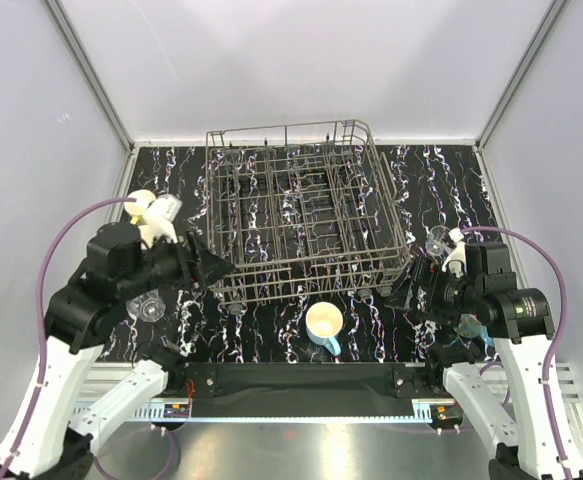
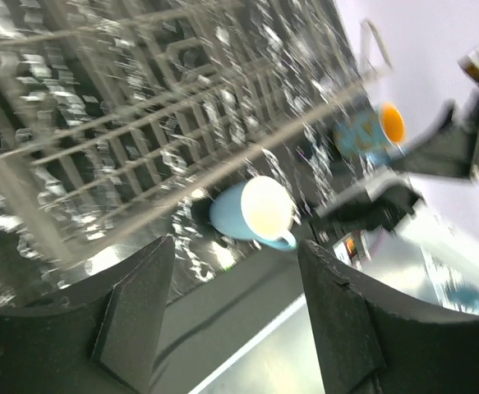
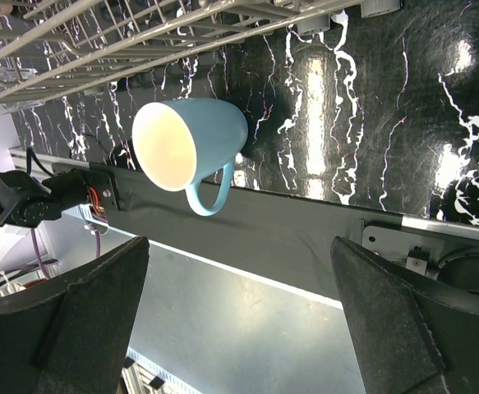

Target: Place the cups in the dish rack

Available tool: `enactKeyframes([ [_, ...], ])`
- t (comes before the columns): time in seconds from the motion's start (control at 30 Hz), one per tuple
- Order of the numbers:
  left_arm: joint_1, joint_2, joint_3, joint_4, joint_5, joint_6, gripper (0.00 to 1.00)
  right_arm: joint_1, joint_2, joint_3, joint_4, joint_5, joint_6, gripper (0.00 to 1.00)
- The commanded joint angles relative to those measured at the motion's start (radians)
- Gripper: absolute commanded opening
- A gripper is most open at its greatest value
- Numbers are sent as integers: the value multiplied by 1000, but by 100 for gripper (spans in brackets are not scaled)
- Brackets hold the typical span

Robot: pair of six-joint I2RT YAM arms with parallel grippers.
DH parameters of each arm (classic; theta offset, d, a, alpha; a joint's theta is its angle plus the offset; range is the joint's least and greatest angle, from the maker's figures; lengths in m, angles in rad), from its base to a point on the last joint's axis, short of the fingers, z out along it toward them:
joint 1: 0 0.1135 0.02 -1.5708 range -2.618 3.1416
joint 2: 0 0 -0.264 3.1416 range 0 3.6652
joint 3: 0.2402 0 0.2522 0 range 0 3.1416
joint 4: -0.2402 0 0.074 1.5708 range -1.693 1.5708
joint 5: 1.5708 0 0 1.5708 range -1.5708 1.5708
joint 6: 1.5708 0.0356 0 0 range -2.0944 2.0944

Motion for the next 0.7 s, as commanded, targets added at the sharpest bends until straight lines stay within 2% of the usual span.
enactKeyframes([
  [0.0, -105, 45, 58, 86, 37, 17, 66, 8, 11, 30, 34, 17, -13, 100],
  [0.03, -142, 60, 61, 102, 7, 15, 66, 8, 17, 32, 34, 19, -15, 100],
  [0.1, -283, 123, 105, 104, -56, 11, 66, 8, 26, 35, 33, 19, -15, 100],
  [0.13, -343, 143, 121, 98, -143, 2, 66, 7, 34, 38, 33, 21, -16, 100],
  [0.17, -468, 157, 133, 101, -196, -4, 66, 8, 37, 42, 30, 24, -21, 100],
  [0.23, -591, 218, 160, 121, -320, -26, 66, 8, 40, 45, 31, 31, -20, 100],
  [0.27, -700, 241, 171, 124, -342, -34, 66, 8, 37, 47, 31, 40, -17, 100],
  [0.37, -863, 327, 210, 113, -501, -46, 66, 7, 32, 50, 22, 76, -6, 100],
  [0.43, -914, 353, 204, 124, -567, -63, 66, 7, 21, 50, 16, 96, 5, 100],
  [0.6, -1047, 470, 106, 198, -632, -132, 63, 8, 0, 38, 11, 136, 40, 100],
  [0.67, -1092, 513, 89, 224, -675, -185, 57, 8, -3, 33, 17, 143, 60, 100],
])
